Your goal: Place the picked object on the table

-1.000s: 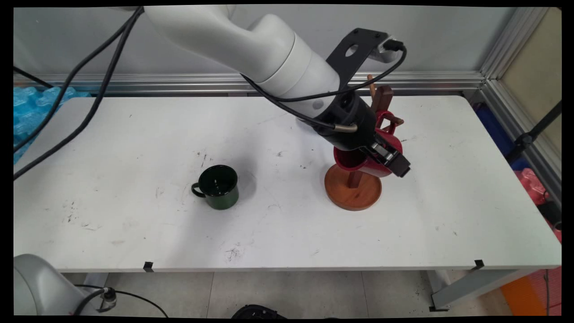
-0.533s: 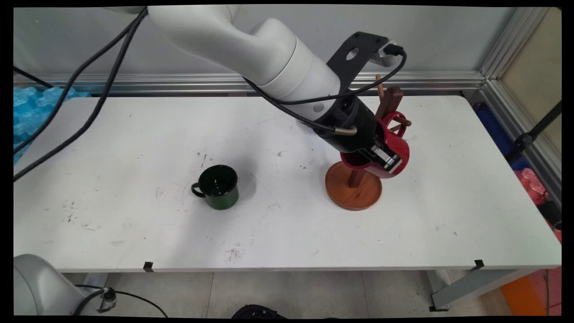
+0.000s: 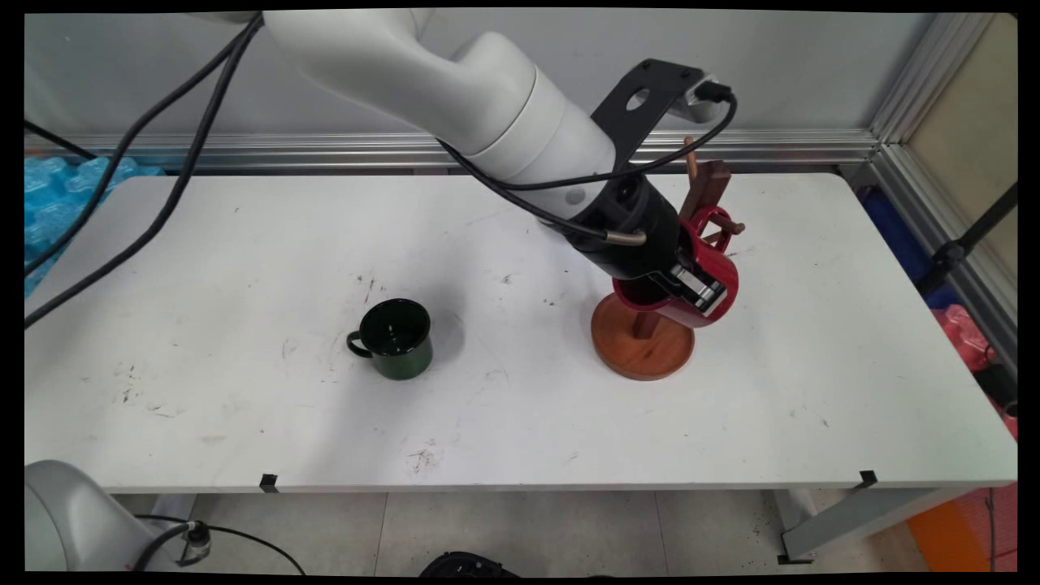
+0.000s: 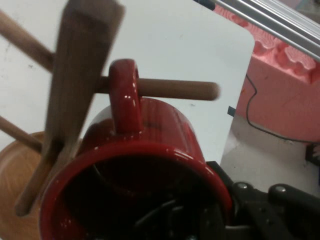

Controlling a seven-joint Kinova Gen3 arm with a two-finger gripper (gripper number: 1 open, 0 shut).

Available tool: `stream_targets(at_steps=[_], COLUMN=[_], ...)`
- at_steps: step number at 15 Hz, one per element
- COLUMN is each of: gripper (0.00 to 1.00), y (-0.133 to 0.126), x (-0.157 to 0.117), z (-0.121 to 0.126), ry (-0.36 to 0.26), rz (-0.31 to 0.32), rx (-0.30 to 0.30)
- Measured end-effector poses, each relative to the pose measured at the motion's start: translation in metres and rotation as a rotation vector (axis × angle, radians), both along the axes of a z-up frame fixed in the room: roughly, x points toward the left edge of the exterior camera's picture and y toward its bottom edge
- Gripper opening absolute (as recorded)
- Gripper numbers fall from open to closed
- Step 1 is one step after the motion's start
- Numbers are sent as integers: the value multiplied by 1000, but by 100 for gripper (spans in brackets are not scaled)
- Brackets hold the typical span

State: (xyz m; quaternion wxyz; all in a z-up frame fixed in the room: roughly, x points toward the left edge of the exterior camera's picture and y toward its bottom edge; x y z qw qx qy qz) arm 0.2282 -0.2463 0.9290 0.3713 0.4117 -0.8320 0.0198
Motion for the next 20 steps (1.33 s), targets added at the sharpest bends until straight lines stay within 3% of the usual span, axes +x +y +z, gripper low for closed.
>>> stream_targets(at_steps=[12, 20], gripper=[0, 0], y=[0, 28], x=[-4, -18], z=[33, 52], ry=[16, 50], rz=[-12, -40], rx=[-21, 21])
